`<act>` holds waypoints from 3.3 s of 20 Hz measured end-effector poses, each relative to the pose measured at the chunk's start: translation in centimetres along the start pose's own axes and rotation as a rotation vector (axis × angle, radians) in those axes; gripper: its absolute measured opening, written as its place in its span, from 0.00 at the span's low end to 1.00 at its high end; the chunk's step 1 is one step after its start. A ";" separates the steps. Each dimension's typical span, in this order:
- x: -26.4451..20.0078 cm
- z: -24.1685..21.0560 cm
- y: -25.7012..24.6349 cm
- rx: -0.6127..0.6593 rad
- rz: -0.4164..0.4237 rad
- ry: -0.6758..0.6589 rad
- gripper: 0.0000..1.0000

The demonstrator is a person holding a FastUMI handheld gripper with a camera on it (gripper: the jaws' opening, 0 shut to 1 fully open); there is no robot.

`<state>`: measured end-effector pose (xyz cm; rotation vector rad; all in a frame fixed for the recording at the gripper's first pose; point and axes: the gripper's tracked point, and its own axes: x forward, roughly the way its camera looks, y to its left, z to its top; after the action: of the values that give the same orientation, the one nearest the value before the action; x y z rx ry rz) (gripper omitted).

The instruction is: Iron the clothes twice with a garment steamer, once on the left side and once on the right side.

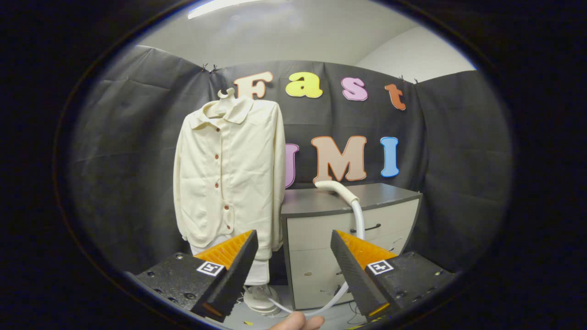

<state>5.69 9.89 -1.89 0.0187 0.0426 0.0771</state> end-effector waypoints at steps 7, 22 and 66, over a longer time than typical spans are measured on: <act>2.6 1.5 -1.0 -0.009 -0.039 0.014 0.97; 24.4 2.9 -7.4 -0.059 -0.049 0.068 0.98; 25.7 5.6 -10.3 -0.070 -0.239 0.236 0.36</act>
<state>32.35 1.56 2.37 -0.0652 0.2772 -0.1589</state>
